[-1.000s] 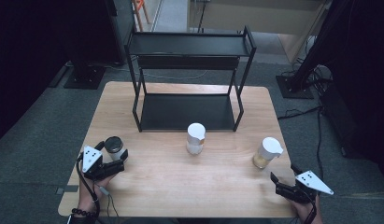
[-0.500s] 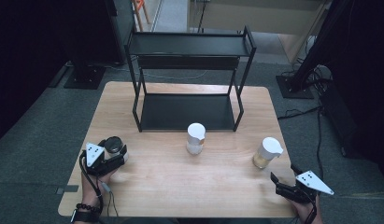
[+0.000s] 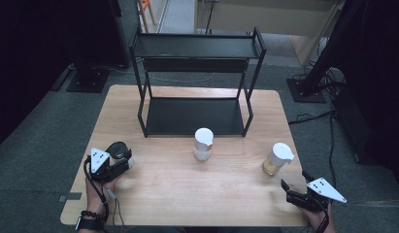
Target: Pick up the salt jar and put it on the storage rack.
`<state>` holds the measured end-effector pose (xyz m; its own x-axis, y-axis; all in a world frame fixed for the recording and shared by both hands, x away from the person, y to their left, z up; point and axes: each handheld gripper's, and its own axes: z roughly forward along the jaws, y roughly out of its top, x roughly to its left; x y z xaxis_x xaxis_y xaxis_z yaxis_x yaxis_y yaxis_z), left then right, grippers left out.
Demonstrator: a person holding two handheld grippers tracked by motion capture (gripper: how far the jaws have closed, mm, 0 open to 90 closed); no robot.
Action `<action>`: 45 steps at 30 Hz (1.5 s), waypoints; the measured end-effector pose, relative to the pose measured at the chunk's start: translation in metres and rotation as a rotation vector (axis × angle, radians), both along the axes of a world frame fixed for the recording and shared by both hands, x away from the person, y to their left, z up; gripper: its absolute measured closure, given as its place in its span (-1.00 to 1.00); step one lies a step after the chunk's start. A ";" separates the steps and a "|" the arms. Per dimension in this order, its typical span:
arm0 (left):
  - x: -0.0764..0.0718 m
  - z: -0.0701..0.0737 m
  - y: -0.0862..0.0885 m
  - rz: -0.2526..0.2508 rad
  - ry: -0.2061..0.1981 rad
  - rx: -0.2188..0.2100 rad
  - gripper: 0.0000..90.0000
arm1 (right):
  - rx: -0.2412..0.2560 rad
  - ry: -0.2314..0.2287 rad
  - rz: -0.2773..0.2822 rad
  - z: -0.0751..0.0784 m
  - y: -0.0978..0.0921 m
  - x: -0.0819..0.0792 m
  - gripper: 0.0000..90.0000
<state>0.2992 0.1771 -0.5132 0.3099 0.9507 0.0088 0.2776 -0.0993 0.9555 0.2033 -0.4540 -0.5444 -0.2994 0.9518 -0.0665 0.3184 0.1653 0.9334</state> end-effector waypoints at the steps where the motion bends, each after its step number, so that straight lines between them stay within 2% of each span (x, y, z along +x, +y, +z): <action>1: 0.000 0.000 0.000 0.001 0.001 -0.002 -0.29 | 0.000 0.000 0.000 0.000 0.000 0.000 -0.75; 7: 0.001 0.002 -0.007 -0.004 0.016 -0.012 -0.28 | 0.003 0.000 0.000 0.000 0.000 0.000 -0.75; 16: 0.004 0.010 -0.039 -0.074 0.014 0.005 -0.28 | 0.000 0.000 0.000 0.000 0.000 0.000 -0.75; 19: 0.006 0.011 -0.048 -0.090 0.011 -0.003 -0.28 | 0.000 -0.001 0.002 0.000 0.000 0.000 -0.75; 26: 0.009 0.015 -0.065 -0.116 0.006 0.012 -0.28 | 0.001 -0.001 0.004 0.000 0.000 -0.001 -0.75; 34: 0.014 0.020 -0.084 -0.135 -0.002 0.018 -0.28 | -0.002 0.001 0.005 0.000 0.000 -0.001 -0.75; 43: 0.018 0.028 -0.093 -0.136 -0.005 0.021 -0.28 | 0.001 0.000 0.005 0.000 0.000 -0.001 -0.75; 45: 0.019 0.030 -0.095 -0.130 -0.001 0.032 -0.28 | 0.000 -0.001 0.006 0.000 0.000 -0.001 -0.75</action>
